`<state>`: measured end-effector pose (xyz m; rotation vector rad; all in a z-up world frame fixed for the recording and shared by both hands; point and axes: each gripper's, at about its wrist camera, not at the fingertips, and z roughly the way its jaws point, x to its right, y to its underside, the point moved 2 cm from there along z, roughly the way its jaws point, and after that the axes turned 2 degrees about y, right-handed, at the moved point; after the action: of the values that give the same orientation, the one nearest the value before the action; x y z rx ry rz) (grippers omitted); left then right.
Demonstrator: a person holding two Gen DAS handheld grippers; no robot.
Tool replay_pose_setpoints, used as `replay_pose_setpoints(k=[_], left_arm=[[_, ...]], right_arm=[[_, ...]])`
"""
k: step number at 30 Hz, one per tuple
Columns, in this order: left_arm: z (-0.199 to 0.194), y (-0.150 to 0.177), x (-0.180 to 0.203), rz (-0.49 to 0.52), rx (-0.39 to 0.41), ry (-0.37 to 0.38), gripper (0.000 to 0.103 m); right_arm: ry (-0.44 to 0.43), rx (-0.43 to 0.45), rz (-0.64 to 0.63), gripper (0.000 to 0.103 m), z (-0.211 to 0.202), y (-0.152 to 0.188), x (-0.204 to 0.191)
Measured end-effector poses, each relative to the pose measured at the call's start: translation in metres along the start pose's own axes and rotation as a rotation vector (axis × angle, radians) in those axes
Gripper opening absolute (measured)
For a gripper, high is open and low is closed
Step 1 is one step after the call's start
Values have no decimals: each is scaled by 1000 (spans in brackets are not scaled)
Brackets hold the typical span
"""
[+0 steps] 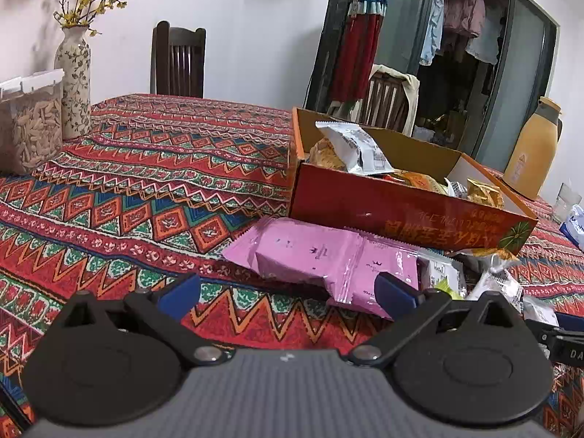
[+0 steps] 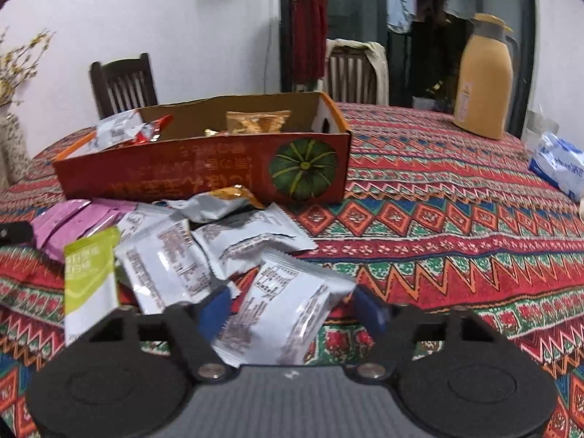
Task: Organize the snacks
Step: 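Grasp a white-silver packet with the right tool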
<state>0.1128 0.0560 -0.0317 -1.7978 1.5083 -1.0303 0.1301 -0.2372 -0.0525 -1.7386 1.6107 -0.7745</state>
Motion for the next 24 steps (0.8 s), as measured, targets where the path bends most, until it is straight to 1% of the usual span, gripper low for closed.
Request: replay_pose_setpoints(k=[2, 5, 7, 9, 16, 22, 24], left_arm=[[1, 0, 0, -3, -2, -3, 103], [1, 0, -1, -7, -2, -10, 103], [1, 0, -1, -11, -2, -14, 103], [1, 0, -2, -17, -2, -18, 103], [3, 0, -2, -24, -8, -30, 103], [3, -1, -4, -35, -7, -34, 103], [4, -1, -4, -36, -8, -35, 103]], right_arm=[[-19, 7, -27, 48, -3, 1, -1], [-36, 12, -82, 39, -5, 0, -2], [-41, 17, -99, 39, -6, -1, 0], [-40, 37, -87, 39, -9, -3, 4], [-25, 186, -9, 39, -22, -23, 14], [16, 303, -9, 39, -14, -38, 6], [15, 315, 12, 40, -8, -40, 5]])
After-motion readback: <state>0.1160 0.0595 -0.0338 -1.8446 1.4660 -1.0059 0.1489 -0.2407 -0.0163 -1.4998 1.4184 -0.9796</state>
